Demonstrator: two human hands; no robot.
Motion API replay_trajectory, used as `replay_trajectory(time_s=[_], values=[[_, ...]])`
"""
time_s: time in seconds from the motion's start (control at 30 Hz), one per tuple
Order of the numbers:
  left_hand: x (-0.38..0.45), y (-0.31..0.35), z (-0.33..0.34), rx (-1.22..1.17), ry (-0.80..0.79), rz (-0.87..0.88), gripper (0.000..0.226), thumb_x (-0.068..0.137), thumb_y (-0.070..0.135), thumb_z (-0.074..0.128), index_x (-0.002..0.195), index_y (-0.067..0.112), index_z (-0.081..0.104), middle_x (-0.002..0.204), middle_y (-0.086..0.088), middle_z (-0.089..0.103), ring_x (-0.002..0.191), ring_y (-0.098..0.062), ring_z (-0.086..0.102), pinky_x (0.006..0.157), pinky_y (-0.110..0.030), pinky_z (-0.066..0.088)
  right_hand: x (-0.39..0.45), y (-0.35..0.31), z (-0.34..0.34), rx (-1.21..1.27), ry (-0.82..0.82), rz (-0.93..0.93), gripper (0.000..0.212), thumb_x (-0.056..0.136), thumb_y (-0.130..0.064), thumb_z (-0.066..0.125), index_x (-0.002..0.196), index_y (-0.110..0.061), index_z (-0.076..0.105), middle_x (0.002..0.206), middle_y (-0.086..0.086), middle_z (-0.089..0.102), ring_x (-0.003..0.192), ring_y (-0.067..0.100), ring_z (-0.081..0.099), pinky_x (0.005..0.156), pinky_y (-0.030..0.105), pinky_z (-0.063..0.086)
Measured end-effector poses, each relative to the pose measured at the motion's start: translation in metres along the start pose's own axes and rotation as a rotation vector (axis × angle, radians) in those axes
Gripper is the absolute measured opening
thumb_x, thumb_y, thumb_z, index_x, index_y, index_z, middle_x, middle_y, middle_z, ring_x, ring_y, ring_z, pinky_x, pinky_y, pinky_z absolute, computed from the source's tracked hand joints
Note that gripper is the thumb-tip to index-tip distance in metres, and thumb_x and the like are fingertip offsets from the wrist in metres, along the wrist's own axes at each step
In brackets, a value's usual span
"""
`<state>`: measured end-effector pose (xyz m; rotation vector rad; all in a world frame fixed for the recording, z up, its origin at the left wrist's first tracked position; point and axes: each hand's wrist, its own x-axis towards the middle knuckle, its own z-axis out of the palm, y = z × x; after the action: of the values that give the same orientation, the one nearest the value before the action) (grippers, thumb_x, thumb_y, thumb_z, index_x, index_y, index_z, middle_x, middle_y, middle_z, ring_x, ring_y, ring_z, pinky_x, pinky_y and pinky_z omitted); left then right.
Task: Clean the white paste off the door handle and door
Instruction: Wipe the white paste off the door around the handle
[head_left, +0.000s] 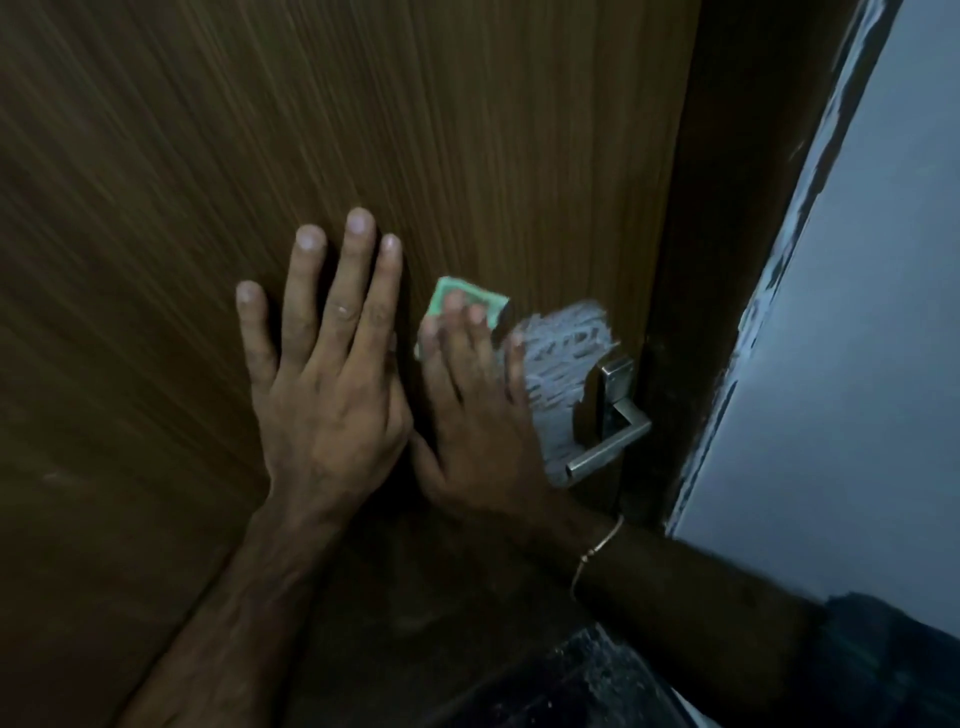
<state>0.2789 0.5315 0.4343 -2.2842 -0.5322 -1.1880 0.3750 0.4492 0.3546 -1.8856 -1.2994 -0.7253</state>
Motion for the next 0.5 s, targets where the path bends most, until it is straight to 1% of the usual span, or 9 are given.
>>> replay_trajectory(time_s=[0.07,0.1,0.2,0.23,0.33,0.37,0.4,0.47,0.5], values=[[-0.004,-0.001,0.000,-0.003,-0.003,0.004,0.063,0.102,0.024,0.038,0.162,0.020,0.017,0.169,0.003,0.007,0.156,-0.017,-0.004,0.123,-0.048,-0.005,-0.012,0.011,-0.003,-0.068,-0.044,-0.096,0.079,0.095,-0.049,0.049,0.155,-0.011,0.013,0.164,0.008,0.006,0.153,0.024,0.008,0.118,0.062,0.015],[-0.004,-0.001,0.000,-0.002,-0.001,0.008,0.065,0.101,0.023,0.040,0.162,0.020,0.017,0.169,0.003,0.008,0.156,-0.017,-0.003,0.123,-0.048,-0.005,-0.012,0.020,-0.008,-0.089,-0.042,-0.055,0.078,0.096,-0.051,0.048,0.155,-0.012,0.014,0.164,0.007,0.006,0.153,0.023,0.009,0.117,0.062,0.016],[0.001,-0.001,0.001,0.007,0.009,0.017,0.066,0.100,0.020,0.043,0.162,0.019,0.018,0.169,0.003,0.006,0.156,-0.017,-0.004,0.123,-0.047,-0.006,0.007,0.024,-0.015,0.006,0.028,0.251,0.081,0.099,-0.055,0.035,0.156,-0.007,0.006,0.165,0.009,-0.004,0.153,0.023,-0.002,0.121,0.058,0.002],[0.001,0.000,0.001,0.006,0.008,0.013,0.066,0.100,0.020,0.042,0.162,0.020,0.017,0.169,0.004,0.005,0.156,-0.016,-0.005,0.123,-0.047,-0.006,0.010,0.017,-0.014,0.028,0.028,0.252,0.082,0.098,-0.056,0.033,0.156,-0.005,0.005,0.165,0.011,-0.005,0.153,0.025,-0.003,0.121,0.058,0.001],[-0.004,0.002,0.001,0.003,0.005,-0.005,0.067,0.099,0.022,0.039,0.162,0.020,0.016,0.169,0.004,0.005,0.156,-0.017,-0.005,0.122,-0.047,-0.007,0.000,0.010,-0.010,-0.024,-0.030,0.083,0.081,0.098,-0.055,0.036,0.156,-0.008,0.004,0.165,0.011,-0.001,0.153,0.024,0.000,0.121,0.059,0.007],[-0.004,0.001,0.001,-0.002,0.004,-0.004,0.067,0.099,0.021,0.040,0.162,0.020,0.017,0.169,0.004,0.006,0.156,-0.017,-0.004,0.122,-0.047,-0.007,0.000,0.021,-0.014,-0.040,-0.031,0.128,0.081,0.098,-0.055,0.036,0.155,-0.010,0.001,0.165,0.008,-0.003,0.153,0.022,-0.001,0.121,0.059,0.005],[-0.003,0.001,0.001,-0.007,0.006,-0.001,0.067,0.099,0.020,0.041,0.162,0.020,0.017,0.169,0.004,0.006,0.156,-0.017,-0.003,0.123,-0.047,-0.007,0.003,0.034,-0.019,-0.036,-0.015,0.239,0.080,0.098,-0.055,0.035,0.155,-0.012,-0.002,0.165,0.007,-0.006,0.153,0.020,-0.004,0.121,0.059,0.003],[0.000,0.001,0.000,-0.008,0.014,0.007,0.068,0.098,0.018,0.042,0.161,0.020,0.018,0.169,0.004,0.006,0.156,-0.018,-0.002,0.123,-0.048,-0.007,0.012,0.056,-0.028,0.069,0.015,0.497,0.082,0.099,-0.054,0.033,0.156,-0.011,-0.008,0.164,0.007,-0.013,0.153,0.018,-0.010,0.120,0.060,-0.002],[0.000,0.002,0.000,-0.005,0.012,0.009,0.068,0.098,0.017,0.042,0.161,0.019,0.018,0.169,0.004,0.007,0.156,-0.018,-0.001,0.123,-0.048,-0.007,0.012,0.063,-0.031,0.133,0.001,0.562,0.084,0.098,-0.054,0.032,0.156,-0.012,-0.011,0.164,0.007,-0.017,0.152,0.017,-0.013,0.120,0.060,-0.005]])
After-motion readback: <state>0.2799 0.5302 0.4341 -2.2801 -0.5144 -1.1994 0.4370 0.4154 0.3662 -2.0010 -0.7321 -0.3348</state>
